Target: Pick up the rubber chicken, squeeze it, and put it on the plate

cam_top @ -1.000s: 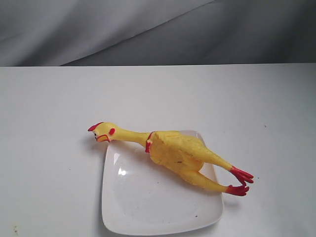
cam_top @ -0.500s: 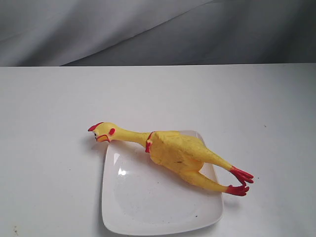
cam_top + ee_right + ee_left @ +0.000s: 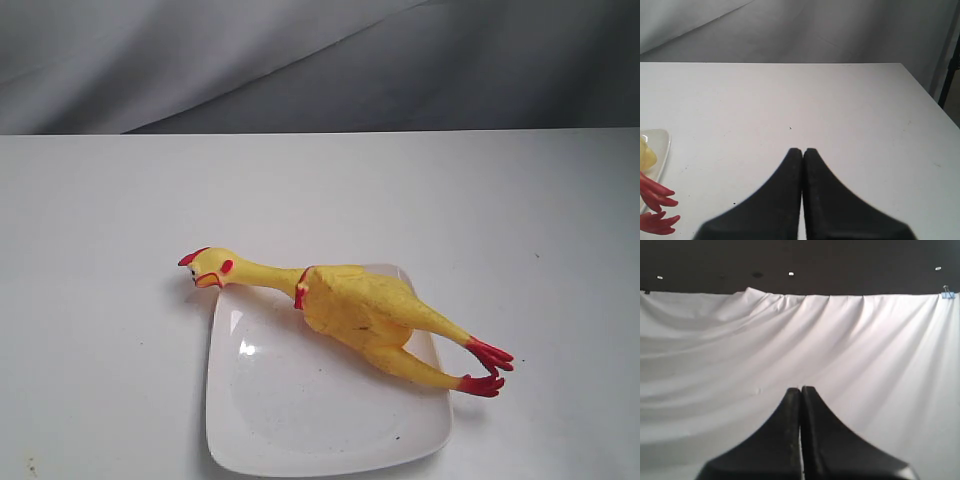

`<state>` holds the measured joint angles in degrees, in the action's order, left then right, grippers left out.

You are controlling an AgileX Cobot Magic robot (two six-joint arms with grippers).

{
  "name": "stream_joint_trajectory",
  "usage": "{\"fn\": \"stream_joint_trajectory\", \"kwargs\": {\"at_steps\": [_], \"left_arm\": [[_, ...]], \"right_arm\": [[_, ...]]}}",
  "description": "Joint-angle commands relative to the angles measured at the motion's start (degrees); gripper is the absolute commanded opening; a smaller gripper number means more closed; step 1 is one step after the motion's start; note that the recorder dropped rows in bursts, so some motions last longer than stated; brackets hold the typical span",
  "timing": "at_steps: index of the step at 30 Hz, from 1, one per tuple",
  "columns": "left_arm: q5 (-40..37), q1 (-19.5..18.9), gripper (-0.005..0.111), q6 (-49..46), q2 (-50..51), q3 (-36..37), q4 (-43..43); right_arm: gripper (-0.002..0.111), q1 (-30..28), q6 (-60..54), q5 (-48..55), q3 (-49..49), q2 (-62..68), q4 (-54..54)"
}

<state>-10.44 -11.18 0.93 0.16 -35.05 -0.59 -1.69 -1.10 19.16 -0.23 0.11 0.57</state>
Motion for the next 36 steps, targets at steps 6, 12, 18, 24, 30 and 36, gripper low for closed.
{"fn": "stream_joint_trajectory", "kwargs": {"at_steps": [6,12,18,24,30,36], "left_arm": [[-0.6,-0.2,0.0,2.0,-0.2,10.6,-0.4],[-0.3,-0.2,0.0,2.0,-0.2,21.9,-0.4],[-0.1,-0.2,0.0,2.0,-0.2,32.2,-0.6],[-6.3,-0.2,0.0,4.2,-0.2,35.0,-1.6],[-6.3,-0.2,0.0,3.4,-0.2,35.0,-1.7],[-6.3,-0.2,0.0,3.4,-0.2,35.0,-1.7]], "right_arm": [[0.0,-0.5,0.1,-0.1,0.2,-0.1,0.3],[0.0,-0.5,0.1,-0.1,0.2,-0.1,0.3],[0.0,-0.5,0.1,-0.1,0.2,-0.1,0.3],[0.0,-0.5,0.1,-0.1,0.2,-0.1,0.3],[0.0,-0.5,0.1,-0.1,0.2,-0.1,0.3],[0.0,-0.5,0.1,-0.1,0.2,-0.1,0.3]]}}
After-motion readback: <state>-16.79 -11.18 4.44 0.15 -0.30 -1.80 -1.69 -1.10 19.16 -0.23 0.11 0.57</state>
